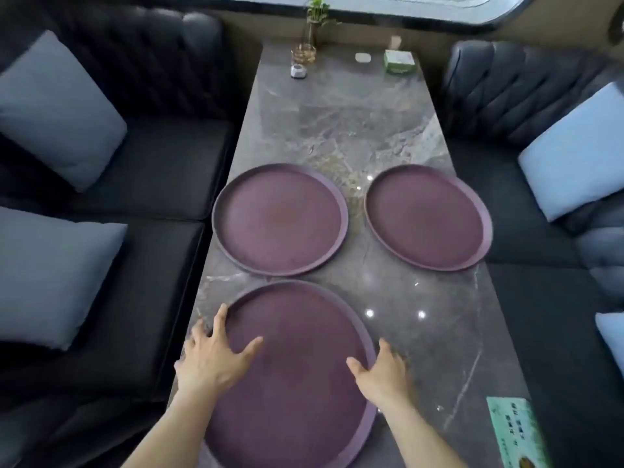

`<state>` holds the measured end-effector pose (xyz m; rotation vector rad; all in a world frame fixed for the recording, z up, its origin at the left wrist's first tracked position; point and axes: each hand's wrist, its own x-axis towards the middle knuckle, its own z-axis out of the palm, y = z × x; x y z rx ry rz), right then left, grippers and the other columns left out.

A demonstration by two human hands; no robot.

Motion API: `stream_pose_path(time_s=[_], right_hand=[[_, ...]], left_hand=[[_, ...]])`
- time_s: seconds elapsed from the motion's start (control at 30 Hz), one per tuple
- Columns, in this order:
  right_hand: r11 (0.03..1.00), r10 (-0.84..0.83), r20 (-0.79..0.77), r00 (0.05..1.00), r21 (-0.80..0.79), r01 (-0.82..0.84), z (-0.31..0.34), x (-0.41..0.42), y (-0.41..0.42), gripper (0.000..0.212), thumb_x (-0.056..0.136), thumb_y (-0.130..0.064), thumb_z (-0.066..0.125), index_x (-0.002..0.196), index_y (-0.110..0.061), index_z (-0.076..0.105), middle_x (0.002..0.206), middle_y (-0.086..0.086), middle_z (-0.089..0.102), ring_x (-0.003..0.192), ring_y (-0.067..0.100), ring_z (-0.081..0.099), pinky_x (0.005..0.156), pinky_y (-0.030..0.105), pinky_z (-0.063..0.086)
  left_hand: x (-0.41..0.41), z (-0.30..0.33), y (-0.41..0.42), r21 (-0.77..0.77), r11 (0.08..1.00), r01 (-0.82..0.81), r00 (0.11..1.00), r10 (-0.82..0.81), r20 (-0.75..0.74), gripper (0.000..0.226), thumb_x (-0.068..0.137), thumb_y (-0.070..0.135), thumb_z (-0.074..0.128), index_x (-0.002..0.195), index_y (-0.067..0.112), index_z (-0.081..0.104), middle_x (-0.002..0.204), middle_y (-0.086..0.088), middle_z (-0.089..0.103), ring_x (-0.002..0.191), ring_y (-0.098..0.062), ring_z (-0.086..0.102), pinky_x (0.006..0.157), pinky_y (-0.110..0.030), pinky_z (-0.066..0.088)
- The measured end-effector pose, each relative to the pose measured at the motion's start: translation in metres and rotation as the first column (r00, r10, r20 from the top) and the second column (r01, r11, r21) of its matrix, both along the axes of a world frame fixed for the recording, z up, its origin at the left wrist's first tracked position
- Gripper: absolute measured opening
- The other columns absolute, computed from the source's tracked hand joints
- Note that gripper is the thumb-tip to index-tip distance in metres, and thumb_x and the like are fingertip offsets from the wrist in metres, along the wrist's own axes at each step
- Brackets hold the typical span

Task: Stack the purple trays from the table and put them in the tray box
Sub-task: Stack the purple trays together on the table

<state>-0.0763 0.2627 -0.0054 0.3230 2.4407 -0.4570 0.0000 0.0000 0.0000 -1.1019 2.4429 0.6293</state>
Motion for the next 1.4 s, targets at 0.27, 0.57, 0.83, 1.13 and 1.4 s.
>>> stream_pose_path(time_s=[0.27,0.57,0.83,1.13,1.4], right_hand=[[0.986,-0.159,0.033,0.987,0.046,0.158,-0.002,-0.013,-0.01,0.052,0.085,-0.042,0.074,0.128,-0.025,0.053,0.125,0.004,0.067,0.117,0.028,0.064,0.091,0.036,0.051],[0.989,-0.14,-0.132,0.981,0.017,0.144,0.025,-0.057,-0.039,0.019,0.099,-0.037,0.052,0.111,-0.022,0.057,0.112,0.006,0.069,0.108,0.033,0.065,0.073,0.035,0.042],[0.942,-0.323,-0.24,0.916,-0.176,0.286,0.043,-0.132,-0.081,0.016,0.094,-0.026,0.066,0.107,-0.017,0.065,0.11,0.007,0.073,0.11,0.034,0.065,0.087,0.037,0.048],[0.911,-0.388,-0.3,0.871,-0.27,0.313,0.032,-0.227,-0.117,0.032,0.091,-0.021,0.07,0.122,-0.015,0.073,0.113,0.01,0.077,0.114,0.034,0.066,0.099,0.04,0.05],[0.9,-0.389,-0.264,0.883,-0.315,0.302,0.004,-0.284,-0.14,0.055,0.091,-0.026,0.072,0.143,-0.013,0.06,0.14,0.01,0.065,0.132,0.03,0.058,0.113,0.042,0.043]], left_hand=[[-0.026,-0.017,-0.028,0.081,0.993,-0.082,0.997,0.081,0.02,0.096,0.066,0.084,0.055,0.144,0.032,0.035,0.139,-0.012,0.043,0.13,-0.034,0.043,0.093,-0.047,0.046],[-0.057,0.015,-0.063,-0.047,0.992,-0.117,0.975,0.106,-0.193,0.07,0.072,0.082,0.047,0.114,0.026,0.051,0.106,0.001,0.054,0.109,-0.026,0.055,0.075,-0.042,0.046],[-0.118,0.034,-0.104,0.049,0.954,-0.296,0.881,0.292,-0.373,0.063,0.078,0.062,0.061,0.126,0.022,0.05,0.117,-0.004,0.06,0.111,-0.03,0.057,0.084,-0.045,0.049],[-0.202,0.016,-0.146,0.196,0.936,-0.292,0.817,0.35,-0.458,0.052,0.082,0.043,0.065,0.129,0.022,0.06,0.12,-0.002,0.065,0.113,-0.027,0.06,0.091,-0.039,0.046],[-0.259,-0.009,-0.168,0.236,0.938,-0.253,0.819,0.338,-0.463,0.068,0.083,0.032,0.066,0.147,0.019,0.047,0.138,-0.005,0.061,0.128,-0.028,0.055,0.105,-0.043,0.044]])
